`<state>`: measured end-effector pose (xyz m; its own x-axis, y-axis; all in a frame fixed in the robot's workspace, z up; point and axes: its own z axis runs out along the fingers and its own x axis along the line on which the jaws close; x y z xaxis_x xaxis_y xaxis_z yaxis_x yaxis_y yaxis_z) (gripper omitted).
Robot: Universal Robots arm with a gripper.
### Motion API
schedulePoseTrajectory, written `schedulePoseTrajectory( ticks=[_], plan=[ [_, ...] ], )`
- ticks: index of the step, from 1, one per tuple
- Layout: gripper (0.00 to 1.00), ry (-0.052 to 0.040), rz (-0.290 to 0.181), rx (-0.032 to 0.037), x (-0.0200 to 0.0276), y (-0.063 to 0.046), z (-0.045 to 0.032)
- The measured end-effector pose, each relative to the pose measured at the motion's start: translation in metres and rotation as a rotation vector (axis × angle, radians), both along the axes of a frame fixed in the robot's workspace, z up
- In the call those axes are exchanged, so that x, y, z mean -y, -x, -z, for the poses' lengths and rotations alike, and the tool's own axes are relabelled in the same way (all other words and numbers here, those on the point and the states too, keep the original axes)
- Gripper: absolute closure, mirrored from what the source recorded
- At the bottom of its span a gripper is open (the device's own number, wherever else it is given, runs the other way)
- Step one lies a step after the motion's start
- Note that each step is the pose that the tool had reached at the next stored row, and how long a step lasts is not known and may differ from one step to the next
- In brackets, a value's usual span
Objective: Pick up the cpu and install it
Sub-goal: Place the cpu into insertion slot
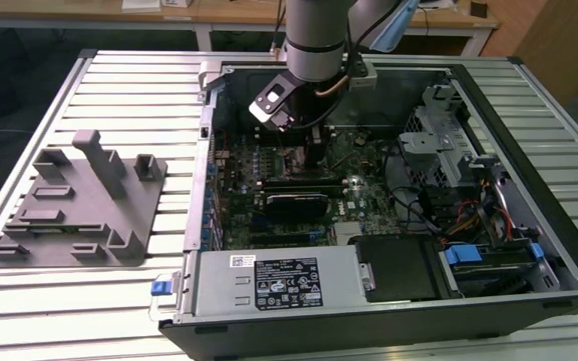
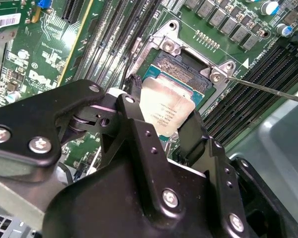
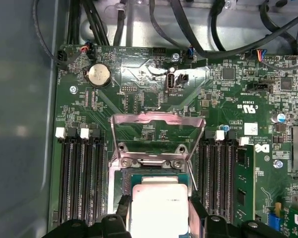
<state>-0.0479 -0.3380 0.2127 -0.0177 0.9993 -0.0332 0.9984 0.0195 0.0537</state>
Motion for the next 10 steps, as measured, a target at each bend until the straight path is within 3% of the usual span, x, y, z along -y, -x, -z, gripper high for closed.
schedulePoseTrajectory(
  ticks=[10],
  plan=[
    [0.46,0.0000,0.016,0.0000,-0.0011,0.0005,0.0062]
  ],
)
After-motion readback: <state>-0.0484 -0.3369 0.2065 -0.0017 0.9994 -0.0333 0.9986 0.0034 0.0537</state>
